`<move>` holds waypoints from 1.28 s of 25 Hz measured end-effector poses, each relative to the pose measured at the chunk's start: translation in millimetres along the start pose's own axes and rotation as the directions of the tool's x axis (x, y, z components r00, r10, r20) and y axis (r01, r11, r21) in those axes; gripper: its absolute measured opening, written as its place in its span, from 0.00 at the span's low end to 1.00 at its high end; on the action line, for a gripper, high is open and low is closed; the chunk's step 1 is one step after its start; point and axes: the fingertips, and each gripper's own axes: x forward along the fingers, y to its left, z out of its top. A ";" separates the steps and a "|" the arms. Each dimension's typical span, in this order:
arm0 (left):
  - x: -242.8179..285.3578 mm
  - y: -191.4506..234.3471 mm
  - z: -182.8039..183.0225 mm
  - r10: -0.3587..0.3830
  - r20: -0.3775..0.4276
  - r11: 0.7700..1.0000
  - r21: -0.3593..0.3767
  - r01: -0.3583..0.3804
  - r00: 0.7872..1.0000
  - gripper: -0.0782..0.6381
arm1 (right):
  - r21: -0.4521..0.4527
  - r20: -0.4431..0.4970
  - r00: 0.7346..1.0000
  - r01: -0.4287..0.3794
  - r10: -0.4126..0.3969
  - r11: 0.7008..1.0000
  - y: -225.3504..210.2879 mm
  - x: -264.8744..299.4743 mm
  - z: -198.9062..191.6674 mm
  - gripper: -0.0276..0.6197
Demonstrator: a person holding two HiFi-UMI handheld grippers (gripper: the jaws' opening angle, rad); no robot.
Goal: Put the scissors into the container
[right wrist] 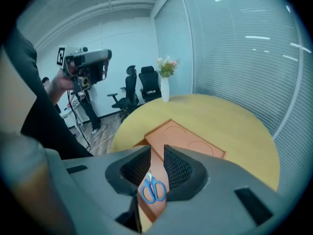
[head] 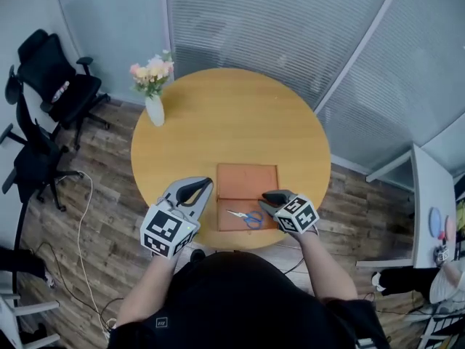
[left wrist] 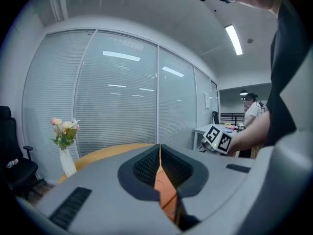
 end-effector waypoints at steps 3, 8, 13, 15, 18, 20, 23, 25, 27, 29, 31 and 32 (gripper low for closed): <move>10.2 4.5 20.5 -0.012 0.012 1.000 0.022 0.012 1.000 0.13 | -0.004 0.120 0.991 0.052 -0.051 0.999 -4.9 -24.7 44.3 0.16; 22.5 4.7 49.8 -0.012 0.052 1.000 0.027 0.011 0.999 0.13 | 0.045 0.357 0.928 0.096 -0.106 0.994 5.1 -71.6 110.7 0.13; 26.2 18.6 65.5 0.019 0.076 1.000 0.011 -0.020 0.997 0.13 | 0.076 0.578 0.807 0.094 -0.121 0.993 20.2 -118.2 159.9 0.11; 32.1 23.8 71.5 0.017 0.076 1.000 0.015 -0.019 0.997 0.13 | 0.014 0.612 0.778 0.170 -0.143 0.985 17.7 -127.9 174.7 0.11; 43.7 23.6 87.5 -0.022 0.074 0.999 0.049 0.019 0.997 0.13 | -0.074 0.629 0.768 0.219 -0.125 0.973 15.4 -133.9 198.6 0.10; 46.4 25.0 98.6 -0.028 0.080 0.998 0.064 0.023 0.996 0.13 | -0.098 0.654 0.748 0.231 -0.113 0.968 16.3 -143.6 213.6 0.10; 40.1 34.9 108.2 0.017 0.108 0.999 0.034 -0.021 0.994 0.13 | -0.020 0.726 0.665 0.271 -0.172 0.962 8.9 -170.7 227.7 0.10; 35.9 38.5 103.4 0.040 0.107 0.999 0.026 -0.043 0.993 0.13 | 0.019 0.746 0.638 0.265 -0.190 0.964 7.5 -178.3 227.6 0.10; 33.5 39.0 94.5 0.055 0.093 0.998 0.032 -0.058 0.994 0.13 | -0.002 0.732 0.655 0.274 -0.185 0.962 7.9 -175.2 222.9 0.10; 31.6 39.9 87.5 0.067 0.084 0.997 0.028 -0.070 0.994 0.13 | 0.004 0.727 0.659 0.277 -0.193 0.961 5.1 -173.3 218.5 0.10; 31.7 37.7 82.3 0.066 0.075 0.997 0.031 -0.069 0.995 0.13 | 0.028 0.730 0.653 0.267 -0.202 0.963 2.8 -172.8 213.6 0.10; 31.6 35.6 80.9 0.066 0.070 0.997 0.038 -0.068 0.995 0.13 | 0.033 0.727 0.655 0.266 -0.206 0.963 2.3 -172.2 210.8 0.10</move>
